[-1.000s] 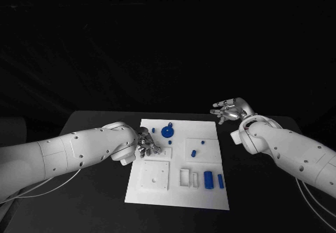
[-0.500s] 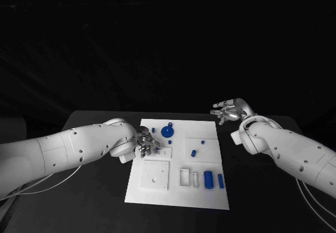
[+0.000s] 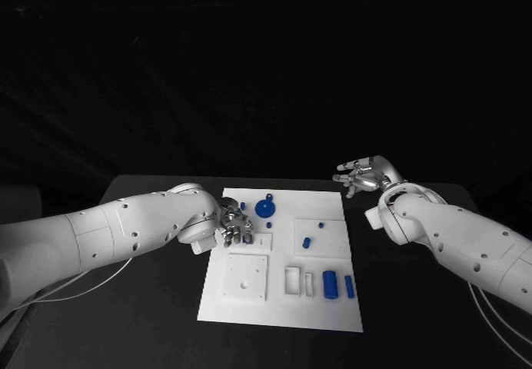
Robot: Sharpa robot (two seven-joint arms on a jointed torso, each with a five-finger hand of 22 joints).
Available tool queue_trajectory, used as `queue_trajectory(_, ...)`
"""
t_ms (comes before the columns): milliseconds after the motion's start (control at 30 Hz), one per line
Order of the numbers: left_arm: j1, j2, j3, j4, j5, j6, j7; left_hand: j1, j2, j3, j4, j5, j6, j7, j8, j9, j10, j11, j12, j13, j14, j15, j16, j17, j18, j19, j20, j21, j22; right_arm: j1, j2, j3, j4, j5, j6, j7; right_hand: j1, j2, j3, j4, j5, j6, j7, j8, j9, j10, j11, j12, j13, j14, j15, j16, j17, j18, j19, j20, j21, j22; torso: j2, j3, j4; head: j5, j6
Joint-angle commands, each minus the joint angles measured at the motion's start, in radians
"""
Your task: Assemble the parts on the task board
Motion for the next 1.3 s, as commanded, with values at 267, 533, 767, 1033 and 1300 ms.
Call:
queue_trajectory(267, 0.003, -0.019, 0.001, 0.022, -0.040, 0.001, 0.014, 0.007, -0.019, 0.080, -0.076, -0.007, 0.015, -0.001, -0.020, -0.001, 0.000, -0.004, 0.000, -0.004, 0.006, 0.000, 0.000, -0.007, 0.012, -0.005, 0.000, 0.008, 0.018, -0.001, -0.003, 0.000, 0.012, -0.002, 0.024, 0.003, -0.002, -0.001, 0.007, 0.000, -0.001, -0.007, 0.002, -0.003, -0.001, -0.005, 0.003, 0.004, 0.000, 0.003, 0.003, -0.005, 0.001, 0.006, 0.017, 0.006, 0.007, 0.001, -0.001, -0.0010, 0.0021, -0.004, 0.003)
queue_trajectory(533, 0.008, -0.050, 0.004, 0.060, -0.024, -0.041, 0.038, 0.051, -0.060, 0.010, -0.026, -0.080, 0.011, -0.002, -0.042, -0.079, 0.001, -0.007, -0.010, -0.010, 0.010, -0.001, -0.011, -0.013, 0.001, 0.005, -0.002, -0.017, 0.009, -0.002, -0.008, 0.000, 0.025, -0.017, 0.039, 0.005, 0.000, 0.001, 0.011, -0.005, -0.004, -0.004, 0.002, -0.003, -0.001, -0.002, 0.002, 0.005, 0.001, 0.006, 0.002, -0.003, 0.002, 0.007, 0.019, 0.005, 0.010, 0.003, -0.001, -0.0020, 0.0031, -0.004, 0.003)
queue_trajectory(767, 0.015, -0.087, 0.015, 0.099, -0.020, -0.080, 0.058, 0.169, -0.094, -0.222, 0.058, -0.140, -0.005, 0.001, -0.047, -0.274, -0.019, -0.001, -0.034, -0.025, 0.008, 0.004, -0.035, -0.033, -0.011, 0.014, 0.000, -0.059, -0.012, -0.005, -0.016, 0.000, 0.041, -0.045, 0.048, 0.007, -0.001, 0.003, 0.020, -0.018, -0.008, 0.004, 0.000, -0.003, -0.001, 0.003, -0.001, 0.014, 0.008, 0.014, -0.001, 0.008, 0.010, 0.008, 0.025, 0.001, 0.023, 0.014, -0.002, -0.0020, 0.0034, -0.001, 0.004)
queue_trajectory(1033, 0.018, -0.135, 0.017, 0.138, -0.020, -0.125, 0.087, 0.342, -0.074, -0.322, 0.036, -0.060, -0.005, 0.037, -0.046, -0.472, -0.048, 0.022, -0.138, -0.089, -0.008, 0.019, -0.094, -0.072, -0.004, 0.013, 0.010, -0.111, -0.036, -0.013, -0.025, 0.000, 0.084, -0.138, 0.083, 0.006, 0.001, 0.015, 0.048, -0.057, -0.036, 0.050, -0.010, -0.004, -0.001, 0.014, -0.011, 0.062, 0.060, 0.040, -0.013, 0.059, 0.059, 0.009, 0.034, -0.010, 0.081, 0.072, -0.001, -0.0029, 0.0029, 0.004, 0.007)
queue_trajectory(1300, 0.018, -0.170, 0.015, 0.152, -0.014, -0.171, 0.126, 0.356, -0.049, -0.316, -0.016, -0.016, -0.007, 0.069, -0.046, -0.686, -0.065, 0.043, -0.281, -0.190, -0.034, 0.041, -0.166, -0.108, 0.021, -0.022, 0.034, -0.140, -0.014, -0.020, -0.022, 0.000, 0.160, -0.323, 0.151, -0.031, 0.000, 0.024, 0.157, -0.092, -0.087, 0.098, -0.021, -0.004, -0.001, 0.018, -0.020, 0.151, 0.198, 0.036, -0.023, 0.197, 0.168, 0.004, 0.014, -0.023, 0.212, 0.225, -0.001, -0.0041, 0.0033, 0.011, 0.007)
